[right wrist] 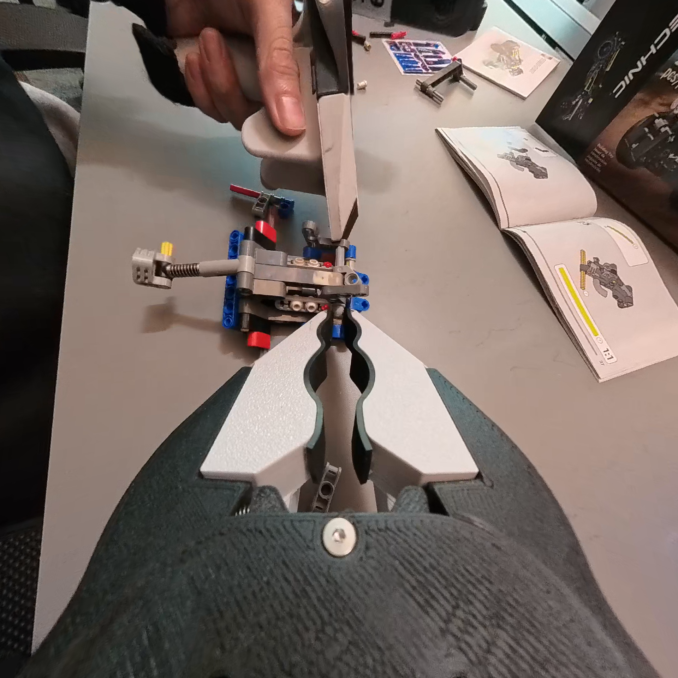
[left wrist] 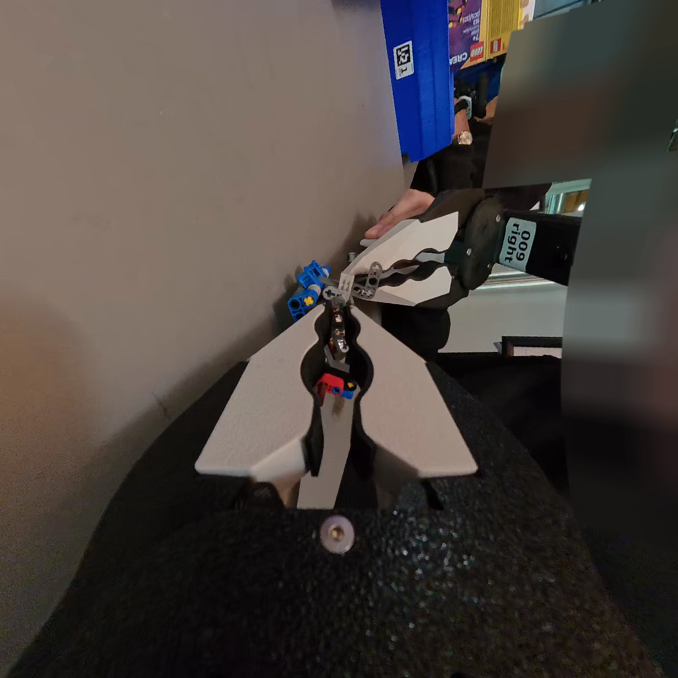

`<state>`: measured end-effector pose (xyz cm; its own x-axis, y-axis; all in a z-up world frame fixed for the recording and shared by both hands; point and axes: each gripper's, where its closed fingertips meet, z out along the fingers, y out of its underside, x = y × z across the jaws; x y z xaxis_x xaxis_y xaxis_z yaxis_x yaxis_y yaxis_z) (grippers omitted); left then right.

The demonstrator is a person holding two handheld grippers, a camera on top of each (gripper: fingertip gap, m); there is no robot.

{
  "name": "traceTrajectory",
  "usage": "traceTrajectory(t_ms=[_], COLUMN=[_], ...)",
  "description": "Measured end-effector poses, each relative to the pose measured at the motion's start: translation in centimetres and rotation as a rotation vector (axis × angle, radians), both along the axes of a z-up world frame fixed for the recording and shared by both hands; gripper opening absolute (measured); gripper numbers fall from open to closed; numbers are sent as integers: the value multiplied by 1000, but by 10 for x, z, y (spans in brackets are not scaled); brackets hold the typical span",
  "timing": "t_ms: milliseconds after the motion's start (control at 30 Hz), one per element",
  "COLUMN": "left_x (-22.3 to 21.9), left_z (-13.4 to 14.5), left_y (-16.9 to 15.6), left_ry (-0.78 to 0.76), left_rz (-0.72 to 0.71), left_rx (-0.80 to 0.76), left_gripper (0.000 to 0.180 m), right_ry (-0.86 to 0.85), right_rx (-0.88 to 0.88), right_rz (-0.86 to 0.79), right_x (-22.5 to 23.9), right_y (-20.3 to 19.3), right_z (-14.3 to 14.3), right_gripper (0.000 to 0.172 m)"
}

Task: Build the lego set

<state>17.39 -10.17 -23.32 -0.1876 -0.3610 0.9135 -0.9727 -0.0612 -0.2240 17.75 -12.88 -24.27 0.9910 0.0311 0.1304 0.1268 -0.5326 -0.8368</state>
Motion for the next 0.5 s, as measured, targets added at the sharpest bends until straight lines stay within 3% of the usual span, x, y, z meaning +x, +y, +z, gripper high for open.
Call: traceTrajectory(t_ms=[100,200,333,500], left_x=[1,9,7,6], left_z=[-2,-24,-38,-38], left_y=[4,38,72,70], left_ry=[-59,-279,-493,-580], left_rz=[-33,-148,-444,-615], left_rx=[84,515,1009,1110], left_gripper=[3,3,3,3], right_ry=[-2,-1,3,0], right_rx=[2,2,2,2], right_rz=[-1,2,3,3], right_x=[0,0,0,-1], right_y=[0,1,1,1], right_z=[0,0,0,0], right_gripper=[4,4,4,3])
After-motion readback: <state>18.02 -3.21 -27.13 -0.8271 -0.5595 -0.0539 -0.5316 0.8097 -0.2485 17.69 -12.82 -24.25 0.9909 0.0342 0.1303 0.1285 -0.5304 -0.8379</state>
